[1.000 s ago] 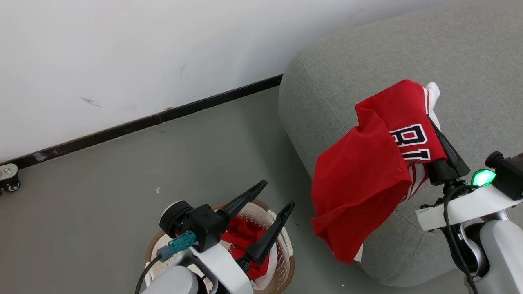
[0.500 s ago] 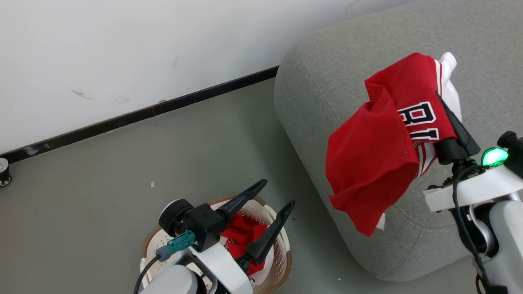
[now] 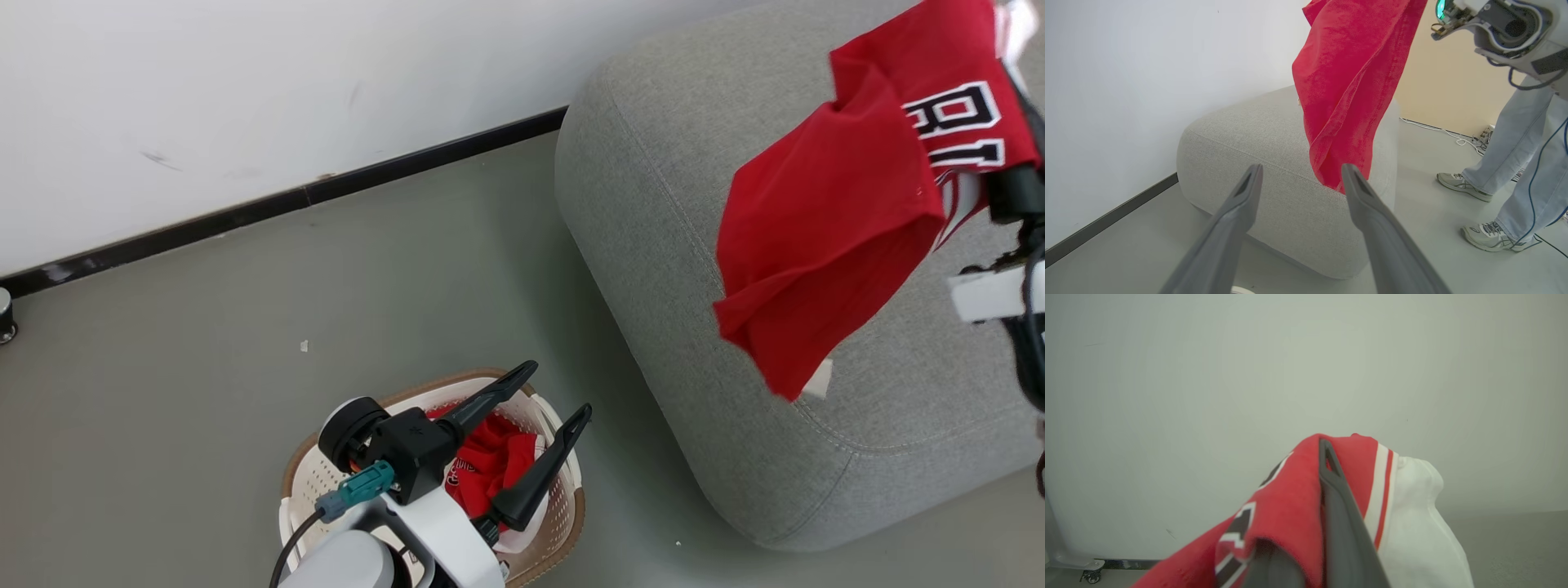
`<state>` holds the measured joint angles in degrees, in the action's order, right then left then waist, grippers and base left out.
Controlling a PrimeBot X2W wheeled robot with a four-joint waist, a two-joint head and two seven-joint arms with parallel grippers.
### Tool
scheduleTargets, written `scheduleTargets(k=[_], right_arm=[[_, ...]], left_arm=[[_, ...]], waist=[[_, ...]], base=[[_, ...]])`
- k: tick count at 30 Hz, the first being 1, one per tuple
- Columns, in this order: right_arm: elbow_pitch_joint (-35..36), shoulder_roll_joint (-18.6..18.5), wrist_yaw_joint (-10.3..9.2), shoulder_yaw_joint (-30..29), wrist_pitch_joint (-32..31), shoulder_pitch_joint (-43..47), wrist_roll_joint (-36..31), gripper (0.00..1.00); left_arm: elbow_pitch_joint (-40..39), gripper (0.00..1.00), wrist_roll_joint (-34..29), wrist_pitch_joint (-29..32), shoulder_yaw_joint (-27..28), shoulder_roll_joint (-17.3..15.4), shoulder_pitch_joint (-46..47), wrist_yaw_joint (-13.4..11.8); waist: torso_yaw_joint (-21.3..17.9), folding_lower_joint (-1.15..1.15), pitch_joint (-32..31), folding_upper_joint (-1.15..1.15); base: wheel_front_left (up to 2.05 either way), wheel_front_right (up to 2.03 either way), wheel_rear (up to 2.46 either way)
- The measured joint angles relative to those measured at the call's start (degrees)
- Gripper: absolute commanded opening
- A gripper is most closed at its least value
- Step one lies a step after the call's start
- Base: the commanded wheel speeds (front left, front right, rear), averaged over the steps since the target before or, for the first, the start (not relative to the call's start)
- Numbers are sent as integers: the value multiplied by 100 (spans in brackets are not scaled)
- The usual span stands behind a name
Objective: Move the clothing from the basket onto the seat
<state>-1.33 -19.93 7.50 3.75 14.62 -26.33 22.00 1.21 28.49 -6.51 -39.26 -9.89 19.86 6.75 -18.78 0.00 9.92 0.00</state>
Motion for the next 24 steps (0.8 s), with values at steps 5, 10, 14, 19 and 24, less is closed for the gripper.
scheduleTargets(k=[5,10,14,19,24], right_arm=[[-215,-237,-1,-163,0,-293,188,0],[-516,-589,-1,-224,0,-623,260,0],[-755,-735,-1,-321,1,-868,439,0],[-1126,-869,0,-376,0,-1065,470,0],[-1602,-959,0,-520,0,-1245,624,0]], left_arm=[[-49,100,-36,109,-23,-71,1,-1],[-135,100,-47,226,-46,-123,2,-1],[-241,100,-87,293,-58,-141,8,-3],[-367,100,-110,401,-56,-279,84,-7],[-521,100,-235,501,-40,-323,96,-56]], waist=[[33,0,128,0],[75,0,286,0],[118,0,436,0],[178,0,649,0],[251,0,884,0]], base=[[0,0,0],[0,0,0],[0,0,0],[0,0,0],[0,0,0]])
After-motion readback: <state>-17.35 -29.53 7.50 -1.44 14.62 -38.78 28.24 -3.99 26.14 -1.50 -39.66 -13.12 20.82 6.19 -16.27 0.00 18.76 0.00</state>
